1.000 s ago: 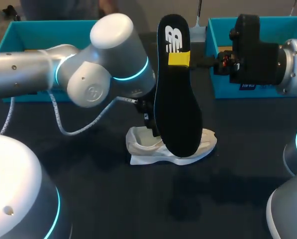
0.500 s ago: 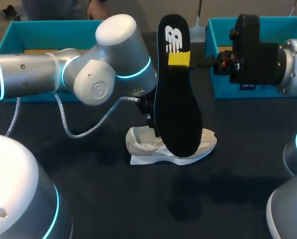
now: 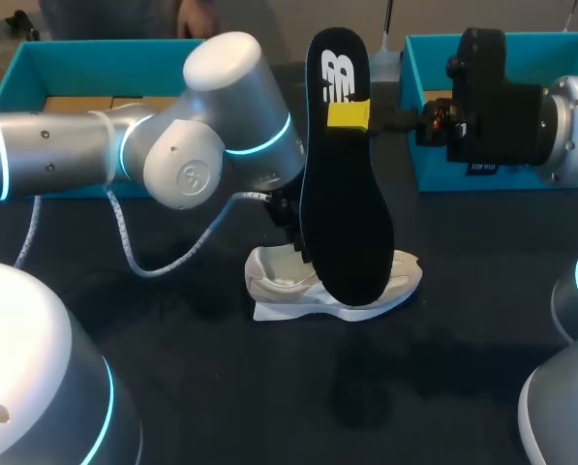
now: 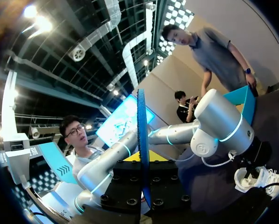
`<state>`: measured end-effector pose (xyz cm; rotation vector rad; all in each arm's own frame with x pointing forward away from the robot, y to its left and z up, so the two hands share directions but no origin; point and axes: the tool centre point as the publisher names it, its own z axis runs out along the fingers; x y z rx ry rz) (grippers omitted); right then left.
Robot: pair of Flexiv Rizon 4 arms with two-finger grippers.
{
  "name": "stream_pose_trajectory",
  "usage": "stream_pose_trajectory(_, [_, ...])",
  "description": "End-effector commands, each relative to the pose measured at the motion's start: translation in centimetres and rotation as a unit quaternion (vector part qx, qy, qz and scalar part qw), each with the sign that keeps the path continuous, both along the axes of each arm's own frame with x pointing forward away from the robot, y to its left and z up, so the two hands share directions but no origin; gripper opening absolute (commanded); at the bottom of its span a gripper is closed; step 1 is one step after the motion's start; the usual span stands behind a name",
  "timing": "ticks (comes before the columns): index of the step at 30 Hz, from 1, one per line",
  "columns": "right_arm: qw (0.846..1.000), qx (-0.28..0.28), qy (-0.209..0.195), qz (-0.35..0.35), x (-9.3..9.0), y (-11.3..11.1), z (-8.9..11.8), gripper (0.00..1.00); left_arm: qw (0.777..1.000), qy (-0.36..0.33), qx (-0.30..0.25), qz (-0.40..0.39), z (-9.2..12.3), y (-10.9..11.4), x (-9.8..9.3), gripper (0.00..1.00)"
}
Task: Take the shoe out of the shoebox, open the shoe tongue, remove and reinsert the insole, then place the shoe into the shoebox
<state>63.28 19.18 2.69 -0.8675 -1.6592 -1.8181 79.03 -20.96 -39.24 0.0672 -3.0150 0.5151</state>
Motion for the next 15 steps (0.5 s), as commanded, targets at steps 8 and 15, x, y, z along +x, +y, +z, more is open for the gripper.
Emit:
stream_pose_trajectory(8, [1.0,0.001,0.0,-0.001,0.12,0.36,0.0,0.0,0.999,0.031,-0.012,-0.036,0.11,-0.14,-0.02,0.0])
stream_pose_trajectory(15, [1.0,0.001,0.0,-0.001,0.12,0.36,0.0,0.0,0.994,0.058,0.0,-0.09,0.41,-0.59,-0.19,0.0])
